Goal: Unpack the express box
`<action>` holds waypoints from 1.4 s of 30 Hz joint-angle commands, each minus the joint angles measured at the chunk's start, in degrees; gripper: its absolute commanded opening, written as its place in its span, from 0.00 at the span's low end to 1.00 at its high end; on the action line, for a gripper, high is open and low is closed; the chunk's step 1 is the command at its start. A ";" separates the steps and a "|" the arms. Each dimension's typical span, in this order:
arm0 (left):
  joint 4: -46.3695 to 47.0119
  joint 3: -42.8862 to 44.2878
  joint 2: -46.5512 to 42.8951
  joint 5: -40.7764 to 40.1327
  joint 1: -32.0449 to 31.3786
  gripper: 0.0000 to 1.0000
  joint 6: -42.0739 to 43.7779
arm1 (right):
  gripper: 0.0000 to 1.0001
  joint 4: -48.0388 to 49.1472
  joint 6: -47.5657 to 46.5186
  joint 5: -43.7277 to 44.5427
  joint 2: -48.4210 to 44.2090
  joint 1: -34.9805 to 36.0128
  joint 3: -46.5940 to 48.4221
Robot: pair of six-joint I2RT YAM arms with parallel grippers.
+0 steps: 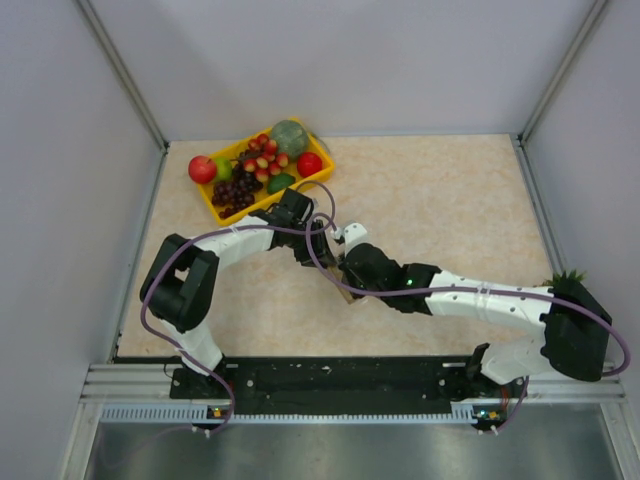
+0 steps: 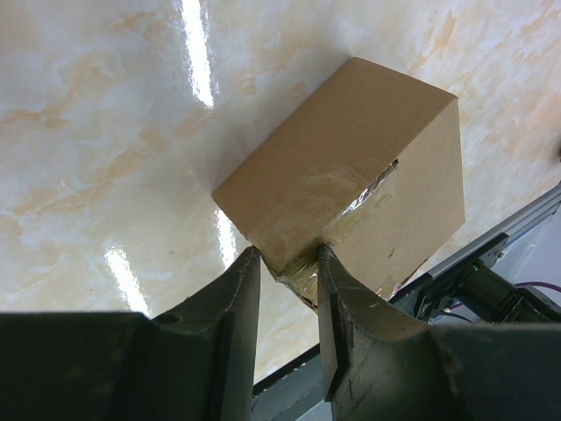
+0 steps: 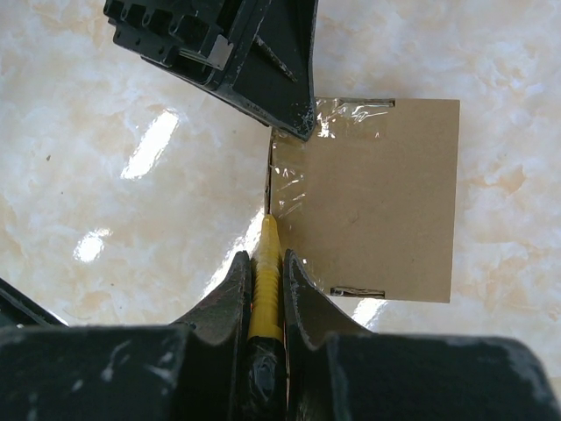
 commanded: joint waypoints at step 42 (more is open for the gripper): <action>-6.55 -2.07 6.89 -16.64 0.29 0.31 5.80 | 0.00 -20.82 3.78 -0.04 -9.99 0.29 6.84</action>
